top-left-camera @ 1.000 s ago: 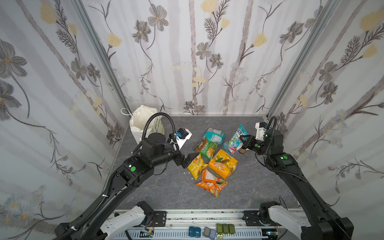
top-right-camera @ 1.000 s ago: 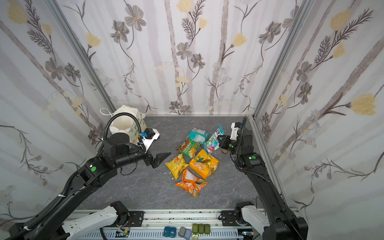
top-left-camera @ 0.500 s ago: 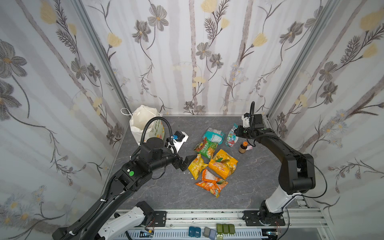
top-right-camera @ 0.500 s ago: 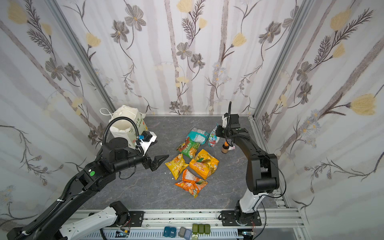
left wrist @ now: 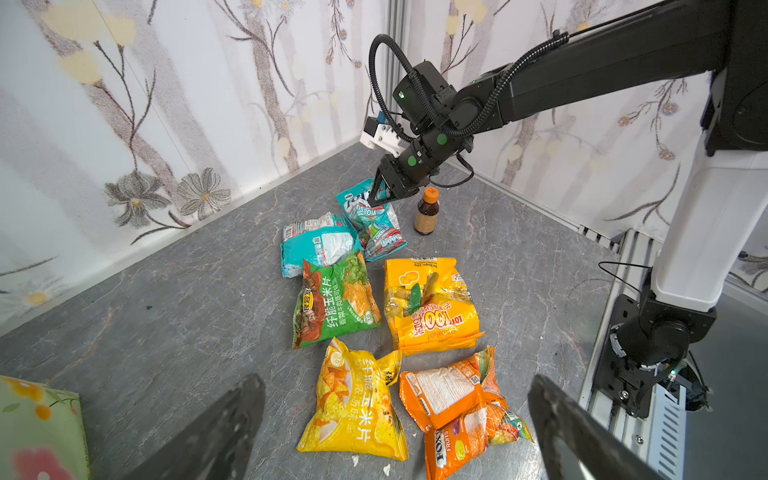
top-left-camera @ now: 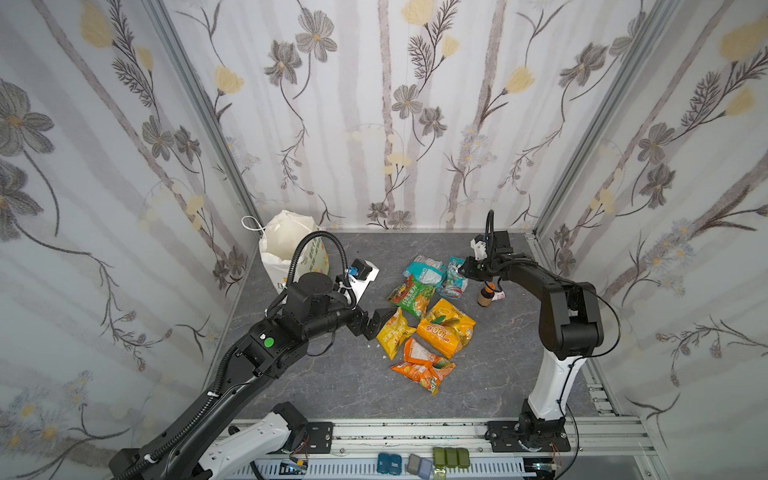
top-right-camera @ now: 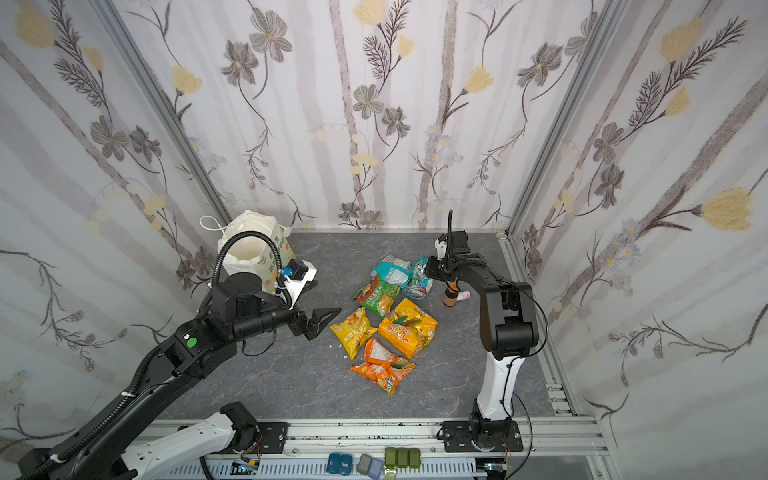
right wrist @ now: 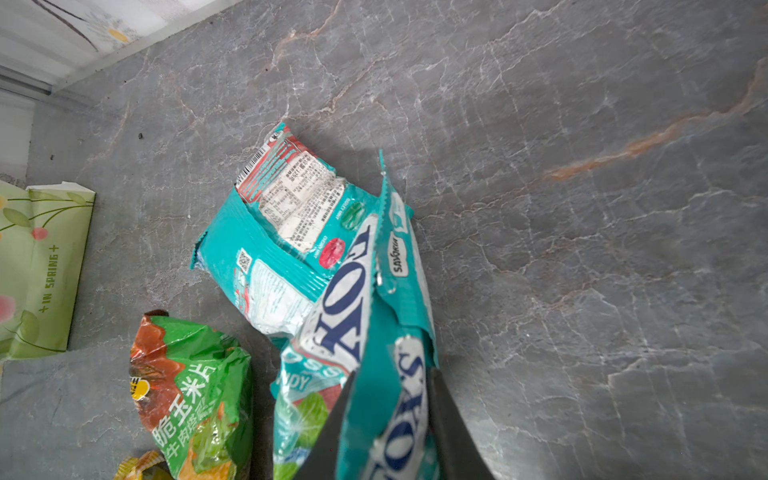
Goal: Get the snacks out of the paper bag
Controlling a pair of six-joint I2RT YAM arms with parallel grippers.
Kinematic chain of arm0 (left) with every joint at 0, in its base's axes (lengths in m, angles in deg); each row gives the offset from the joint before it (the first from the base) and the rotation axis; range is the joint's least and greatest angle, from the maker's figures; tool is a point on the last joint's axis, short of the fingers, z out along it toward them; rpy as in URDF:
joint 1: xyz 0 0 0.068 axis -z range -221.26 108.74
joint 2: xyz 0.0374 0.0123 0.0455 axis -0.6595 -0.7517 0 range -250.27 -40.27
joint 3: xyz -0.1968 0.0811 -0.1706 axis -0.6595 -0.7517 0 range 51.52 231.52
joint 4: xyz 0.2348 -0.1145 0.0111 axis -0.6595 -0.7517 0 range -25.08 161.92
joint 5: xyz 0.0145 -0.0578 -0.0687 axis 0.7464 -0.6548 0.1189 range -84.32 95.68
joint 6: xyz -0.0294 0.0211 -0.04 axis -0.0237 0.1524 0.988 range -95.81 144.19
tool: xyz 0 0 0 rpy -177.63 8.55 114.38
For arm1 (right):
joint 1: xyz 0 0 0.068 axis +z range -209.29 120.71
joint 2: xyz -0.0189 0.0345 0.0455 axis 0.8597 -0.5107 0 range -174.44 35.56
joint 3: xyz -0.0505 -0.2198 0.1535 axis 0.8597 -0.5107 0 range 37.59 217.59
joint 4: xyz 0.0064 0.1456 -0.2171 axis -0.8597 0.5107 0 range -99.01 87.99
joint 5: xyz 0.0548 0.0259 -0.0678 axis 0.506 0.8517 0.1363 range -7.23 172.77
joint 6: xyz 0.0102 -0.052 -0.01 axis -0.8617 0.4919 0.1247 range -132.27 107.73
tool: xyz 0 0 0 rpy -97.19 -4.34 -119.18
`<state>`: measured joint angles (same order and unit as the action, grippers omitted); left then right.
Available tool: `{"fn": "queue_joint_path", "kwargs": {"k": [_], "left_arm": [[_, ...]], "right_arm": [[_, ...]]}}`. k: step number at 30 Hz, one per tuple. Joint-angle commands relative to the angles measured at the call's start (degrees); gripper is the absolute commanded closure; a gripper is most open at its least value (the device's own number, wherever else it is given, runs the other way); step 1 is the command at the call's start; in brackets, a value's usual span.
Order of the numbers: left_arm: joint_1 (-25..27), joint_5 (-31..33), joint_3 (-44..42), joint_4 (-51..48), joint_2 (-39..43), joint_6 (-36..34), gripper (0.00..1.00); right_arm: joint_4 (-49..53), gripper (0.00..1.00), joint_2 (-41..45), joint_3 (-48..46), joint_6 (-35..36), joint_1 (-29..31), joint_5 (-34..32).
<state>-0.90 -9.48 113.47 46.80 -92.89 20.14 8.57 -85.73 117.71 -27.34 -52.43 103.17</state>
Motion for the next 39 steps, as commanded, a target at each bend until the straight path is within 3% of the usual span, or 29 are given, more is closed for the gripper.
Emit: {"fn": "queue_joint_path", "kwargs": {"k": [1,8,12,19,25,31,39], "left_arm": [[0.0,-0.8,0.8,3.2,-1.0,1.5,0.0],[0.6,3.1,1.5,4.1,-1.7,3.1,0.0],[0.8,3.7,1.5,3.8,-1.4,3.3,0.0],[0.9,5.2,1.3,3.7,-0.5,2.8,0.0],[0.9,12.5,-1.4,6.1,2.1,2.3,0.0],[0.9,21.3,-6.6,8.4,5.6,-1.4,0.0],[0.9,35.7,-16.6,13.1,10.7,-1.7,0.0]], "right_arm": [[-0.8,0.63,-0.5,0.2,1.4,0.0,-1.0],[-0.6,0.36,0.8,-0.2,1.6,0.2,-3.5],[2.3,0.17,3.2,0.9,1.5,0.2,-8.9],[5.6,0.07,10.9,3.2,2.1,0.2,-14.9],[4.2,0.03,23.7,1.5,1.9,0.2,-18.6],[-7.2,0.01,41.8,-13.1,0.7,0.1,-25.8],[-28.3,0.0,62.0,-42.7,1.3,0.0,-37.2]]}}
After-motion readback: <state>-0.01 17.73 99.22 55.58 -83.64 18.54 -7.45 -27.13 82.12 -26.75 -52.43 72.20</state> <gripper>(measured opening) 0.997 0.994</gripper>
